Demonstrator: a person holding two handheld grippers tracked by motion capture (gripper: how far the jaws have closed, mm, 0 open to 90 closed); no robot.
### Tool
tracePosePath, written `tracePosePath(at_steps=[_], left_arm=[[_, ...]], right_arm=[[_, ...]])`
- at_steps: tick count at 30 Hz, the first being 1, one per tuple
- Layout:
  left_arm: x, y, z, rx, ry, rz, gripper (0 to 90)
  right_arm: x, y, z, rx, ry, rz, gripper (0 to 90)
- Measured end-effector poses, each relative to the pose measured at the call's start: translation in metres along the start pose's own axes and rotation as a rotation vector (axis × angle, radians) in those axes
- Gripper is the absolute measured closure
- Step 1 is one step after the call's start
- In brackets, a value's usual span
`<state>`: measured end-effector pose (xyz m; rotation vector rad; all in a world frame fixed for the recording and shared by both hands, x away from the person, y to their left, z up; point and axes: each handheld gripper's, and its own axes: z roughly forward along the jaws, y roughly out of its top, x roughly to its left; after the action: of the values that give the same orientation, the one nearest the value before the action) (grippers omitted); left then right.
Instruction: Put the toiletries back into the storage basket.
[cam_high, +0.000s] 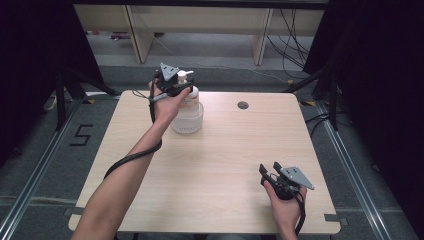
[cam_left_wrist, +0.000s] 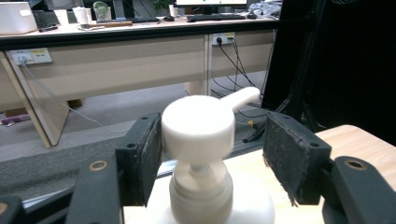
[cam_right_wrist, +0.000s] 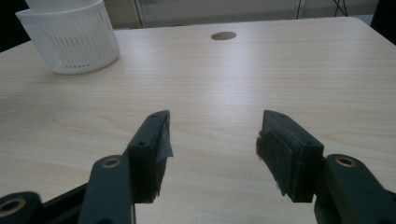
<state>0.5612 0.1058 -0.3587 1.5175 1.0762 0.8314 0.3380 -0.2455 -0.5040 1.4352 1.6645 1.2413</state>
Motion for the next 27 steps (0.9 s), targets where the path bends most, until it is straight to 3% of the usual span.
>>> tracePosePath(at_steps=[2,3,4,5,7,19,20,21,24,26,27], left_arm=[[0.001,-0.001,-0.005,0.003,-0.002,0.0,36.3],[0.001,-0.001,-0.007,0.004,-0.005,-0.002,36.3],[0.002,-0.002,-0.009,0.005,-0.008,-0.001,36.2],[0.001,-0.002,-0.011,0.005,-0.01,-0.004,36.1],[0.002,-0.002,-0.015,0.004,-0.013,-0.003,35.9],[0.002,-0.005,-0.037,0.0,-0.032,-0.012,35.6],[0.002,-0.005,-0.039,-0.001,-0.035,-0.015,35.7],[0.002,-0.005,-0.041,-0.002,-0.04,-0.019,35.7],[0.001,-0.005,-0.046,-0.007,-0.047,-0.023,35.5],[0.001,-0.005,-0.049,-0.01,-0.051,-0.024,35.5],[0.001,-0.005,-0.05,-0.012,-0.051,-0.021,35.5]], right_arm=[[0.0,0.0,0.0,-0.002,-0.001,-0.002,43.7],[0.003,-0.001,0.001,-0.005,-0.002,0.031,43.7],[0.003,-0.001,0.001,-0.004,-0.002,0.03,43.8],[-0.001,0.0,0.001,-0.006,-0.008,-0.016,43.8],[0.0,0.0,0.0,-0.008,-0.001,0.001,43.7],[0.0,-0.001,0.001,-0.009,-0.006,-0.012,43.8],[0.0,-0.001,0.002,-0.02,0.004,-0.006,43.8],[0.004,-0.001,0.001,-0.008,0.0,0.036,43.7],[0.0,-0.001,0.001,-0.005,-0.007,-0.006,43.7],[0.0,-0.001,0.001,-0.005,-0.006,-0.006,43.7],[0.004,-0.001,0.0,0.001,-0.004,0.038,43.7]])
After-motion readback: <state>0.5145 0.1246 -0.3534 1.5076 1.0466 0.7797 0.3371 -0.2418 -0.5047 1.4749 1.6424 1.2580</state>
